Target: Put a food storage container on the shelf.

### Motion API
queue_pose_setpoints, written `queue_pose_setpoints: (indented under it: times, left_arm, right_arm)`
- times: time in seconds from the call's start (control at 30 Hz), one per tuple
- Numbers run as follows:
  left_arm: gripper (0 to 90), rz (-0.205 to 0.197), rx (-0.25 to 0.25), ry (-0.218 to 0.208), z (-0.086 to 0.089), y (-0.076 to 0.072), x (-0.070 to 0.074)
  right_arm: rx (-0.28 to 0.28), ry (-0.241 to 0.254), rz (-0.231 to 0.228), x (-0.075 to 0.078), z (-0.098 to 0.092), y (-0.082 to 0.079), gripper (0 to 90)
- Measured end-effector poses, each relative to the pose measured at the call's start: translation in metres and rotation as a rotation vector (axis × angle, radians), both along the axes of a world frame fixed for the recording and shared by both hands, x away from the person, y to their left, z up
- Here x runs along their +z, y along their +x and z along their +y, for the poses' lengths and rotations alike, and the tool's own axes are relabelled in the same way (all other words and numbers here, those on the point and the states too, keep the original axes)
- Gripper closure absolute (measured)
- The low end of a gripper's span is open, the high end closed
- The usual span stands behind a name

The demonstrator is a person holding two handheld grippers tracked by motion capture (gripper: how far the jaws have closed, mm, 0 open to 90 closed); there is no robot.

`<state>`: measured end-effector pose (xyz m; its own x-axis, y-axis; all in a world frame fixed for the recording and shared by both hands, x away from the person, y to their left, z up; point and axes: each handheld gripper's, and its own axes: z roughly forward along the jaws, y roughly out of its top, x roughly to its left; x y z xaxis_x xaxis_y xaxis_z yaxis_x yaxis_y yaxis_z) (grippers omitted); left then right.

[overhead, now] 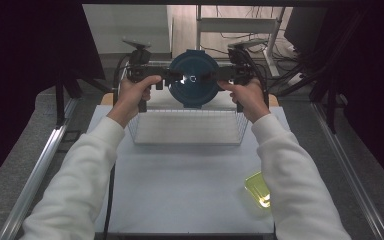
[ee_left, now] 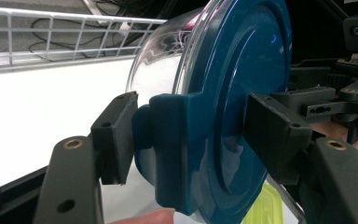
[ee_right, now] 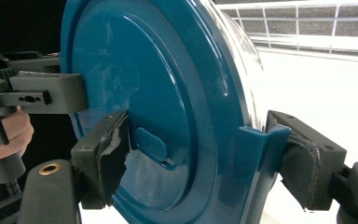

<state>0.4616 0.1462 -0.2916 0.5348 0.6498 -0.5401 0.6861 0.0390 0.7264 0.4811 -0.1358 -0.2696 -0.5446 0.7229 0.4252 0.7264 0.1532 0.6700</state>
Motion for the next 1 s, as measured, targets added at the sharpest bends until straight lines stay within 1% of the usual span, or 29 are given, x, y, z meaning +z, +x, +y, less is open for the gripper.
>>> queue_pose_setpoints:
  times: [0.03,0.1,0.17,0.23,0.27,0.3,0.33,0.37,0.4,0.53,0.6,0.67,0.73,0.77,0.87,0.9,1.0]
  left_arm:
    - [37.3,-0.001,-0.004,0.001,0.001,0.002,-0.001]
    - [37.4,0.007,0.000,-0.011,0.001,0.006,-0.005]
    - [37.4,0.021,0.002,-0.015,0.002,0.009,-0.009]
    - [37.4,0.036,0.006,-0.018,0.002,0.013,-0.013]
    - [37.6,0.038,0.012,-0.031,0.003,0.014,-0.015]
    - [37.7,0.031,0.013,-0.031,0.003,0.015,-0.015]
    - [37.8,0.028,0.013,-0.031,0.002,0.016,-0.015]
    - [37.8,0.033,0.016,-0.035,0.003,0.018,-0.016]
    - [37.8,0.039,0.021,-0.045,0.003,0.019,-0.017]
    - [38.1,0.077,0.027,-0.090,0.006,0.027,-0.023]
    - [37.9,0.101,0.036,-0.114,0.007,0.031,-0.026]
    - [37.4,0.126,0.041,-0.131,0.008,0.035,-0.029]
    - [36.5,0.144,0.040,-0.143,0.008,0.039,-0.033]
    - [36.1,0.154,0.040,-0.151,0.009,0.041,-0.035]
    - [35.7,0.175,0.049,-0.171,0.009,0.046,-0.038]
    - [35.6,0.182,0.053,-0.171,0.009,0.047,-0.039]
    - [35.3,0.201,0.065,-0.191,0.008,0.051,-0.043]
  right_arm:
    - [-0.002,0.001,0.010,0.000,0.000,0.003,23.1]
    - [0.001,-0.004,0.013,-0.001,0.001,0.007,23.1]
    - [0.005,-0.008,0.018,-0.003,0.001,0.012,23.3]
    - [0.004,-0.007,0.035,-0.007,0.001,0.017,23.3]
    - [0.003,-0.004,0.044,-0.010,0.001,0.020,23.4]
    - [-0.009,0.015,0.054,-0.011,0.001,0.021,23.7]
    - [-0.012,0.019,0.058,-0.011,0.000,0.023,23.7]
    - [-0.013,0.019,0.049,-0.011,0.000,0.024,23.6]
    - [-0.018,0.023,0.051,-0.012,0.000,0.026,23.6]
    - [-0.041,0.055,0.077,-0.015,-0.001,0.033,23.2]
    - [-0.051,0.067,0.107,-0.017,-0.001,0.037,22.7]
    - [-0.060,0.080,0.128,-0.020,-0.002,0.041,22.2]
    - [-0.071,0.096,0.168,-0.024,-0.002,0.044,21.2]
    - [-0.070,0.098,0.181,-0.025,-0.003,0.045,20.8]
    - [-0.085,0.116,0.209,-0.029,-0.004,0.049,20.7]
    - [-0.087,0.117,0.207,-0.030,-0.004,0.051,20.6]
    - [-0.103,0.130,0.226,-0.033,-0.005,0.054,20.4]
